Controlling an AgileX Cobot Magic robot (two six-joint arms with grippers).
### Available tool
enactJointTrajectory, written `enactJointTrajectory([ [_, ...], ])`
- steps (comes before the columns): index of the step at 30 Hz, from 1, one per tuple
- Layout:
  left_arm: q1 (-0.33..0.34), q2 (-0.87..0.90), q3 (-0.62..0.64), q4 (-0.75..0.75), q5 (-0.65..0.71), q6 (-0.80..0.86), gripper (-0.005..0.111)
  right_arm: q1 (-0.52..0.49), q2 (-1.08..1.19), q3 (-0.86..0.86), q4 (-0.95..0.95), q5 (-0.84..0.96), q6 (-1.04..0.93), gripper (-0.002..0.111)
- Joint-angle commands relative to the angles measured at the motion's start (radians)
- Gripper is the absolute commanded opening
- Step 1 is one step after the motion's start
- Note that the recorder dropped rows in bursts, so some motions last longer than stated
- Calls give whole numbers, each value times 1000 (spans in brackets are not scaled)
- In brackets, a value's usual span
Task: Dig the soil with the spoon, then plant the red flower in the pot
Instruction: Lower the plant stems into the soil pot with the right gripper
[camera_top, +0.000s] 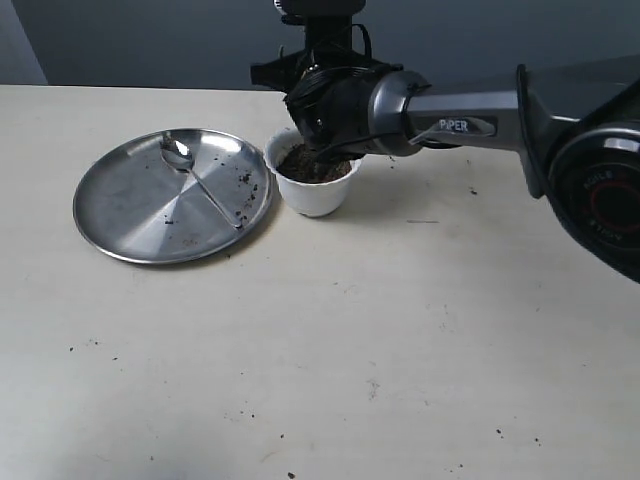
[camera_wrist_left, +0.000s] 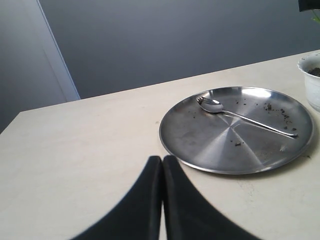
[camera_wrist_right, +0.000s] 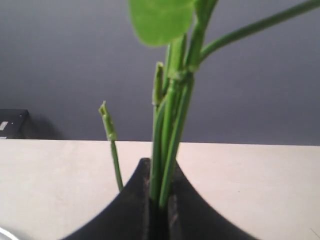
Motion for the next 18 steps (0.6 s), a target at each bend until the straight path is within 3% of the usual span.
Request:
enactJointTrajectory([
  [1, -2, -4, 2, 1, -4, -5, 0, 18, 22, -5, -12, 28, 10, -1],
  [18, -2, -4, 2, 1, -5, -5, 0, 136, 59, -5, -12, 192, 4, -1],
])
